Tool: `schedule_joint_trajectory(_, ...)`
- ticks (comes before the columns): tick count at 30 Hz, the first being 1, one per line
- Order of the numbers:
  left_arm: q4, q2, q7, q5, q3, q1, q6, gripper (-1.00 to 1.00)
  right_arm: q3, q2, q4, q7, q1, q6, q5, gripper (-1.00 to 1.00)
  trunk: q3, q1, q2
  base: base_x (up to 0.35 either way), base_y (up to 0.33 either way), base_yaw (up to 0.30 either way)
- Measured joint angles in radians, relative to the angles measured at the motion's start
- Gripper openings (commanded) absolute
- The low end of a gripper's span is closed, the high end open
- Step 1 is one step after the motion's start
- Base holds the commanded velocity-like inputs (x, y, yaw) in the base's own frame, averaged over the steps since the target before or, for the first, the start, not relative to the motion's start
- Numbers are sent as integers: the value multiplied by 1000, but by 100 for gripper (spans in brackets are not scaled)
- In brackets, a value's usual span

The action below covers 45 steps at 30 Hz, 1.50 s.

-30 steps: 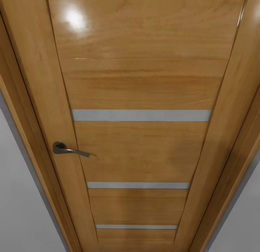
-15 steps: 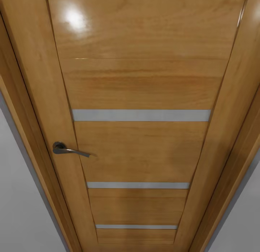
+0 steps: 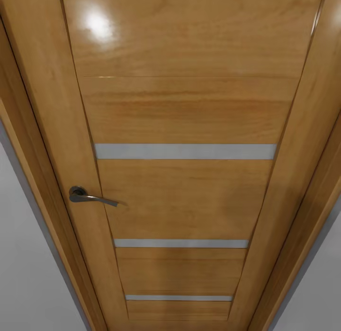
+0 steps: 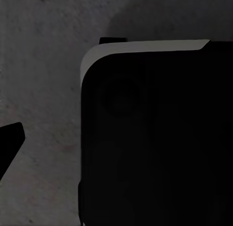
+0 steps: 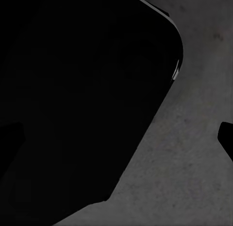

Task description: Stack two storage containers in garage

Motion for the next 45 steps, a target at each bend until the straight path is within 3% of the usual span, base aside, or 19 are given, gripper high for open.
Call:
schedule_joint_trajectory(7,0,0,0,0,-2,0,0,100,3,-1,-19,-3,-1,-19,11,100,0,0,0,0,0,0)
schedule_joint_trajectory(12,0,0,0,-1,-2,0,0,100,8,-6,-139,-17,-2,-30,12,100,0,0,0,0,0,0)
schedule_joint_trajectory(15,0,0,0,-1,-2,0,0,100,11,-14,-282,-41,-2,-28,12,100,0,0,0,0,0,0)
schedule_joint_trajectory(19,0,0,0,-1,-2,0,0,100,12,-34,-564,-73,-1,10,15,100,0,0,0,0,0,0)
schedule_joint_trajectory(20,0,0,0,-1,-2,0,0,100,12,-58,-676,-78,-2,51,19,100,0,0,0,0,0,0)
schedule_joint_trajectory(23,0,0,0,-1,-2,0,0,100,11,-94,-869,-82,-1,136,24,100,0,0,0,0,0,0)
schedule_joint_trajectory(25,0,0,0,-1,-2,0,0,100,11,-109,-968,-83,-1,179,24,100,0,0,0,0,0,0)
schedule_joint_trajectory(27,0,0,0,-1,-2,0,0,100,9,-128,-1138,-87,-1,267,25,100,0,0,0,0,0,0)
schedule_joint_trajectory(29,0,0,0,-1,-2,0,0,100,9,-130,-1189,-92,-1,293,25,100,0,0,0,0,0,0)
schedule_joint_trajectory(31,0,0,0,-1,-2,0,0,100,10,-132,-1327,-141,-1,358,28,100,0,0,0,0,0,0)
schedule_joint_trajectory(34,0,0,0,-1,-2,0,0,100,14,-131,-1452,-174,-1,439,29,100,0,0,0,0,0,0)
schedule_joint_trajectory(41,-1,0,0,-1,-2,0,0,100,17,-128,-1518,-184,-1,467,39,100,0,0,0,0,0,0)
schedule_joint_trajectory(45,0,0,0,-1,-2,0,0,100,18,-115,-1525,-212,-1,466,102,100,0,0,0,0,0,0)
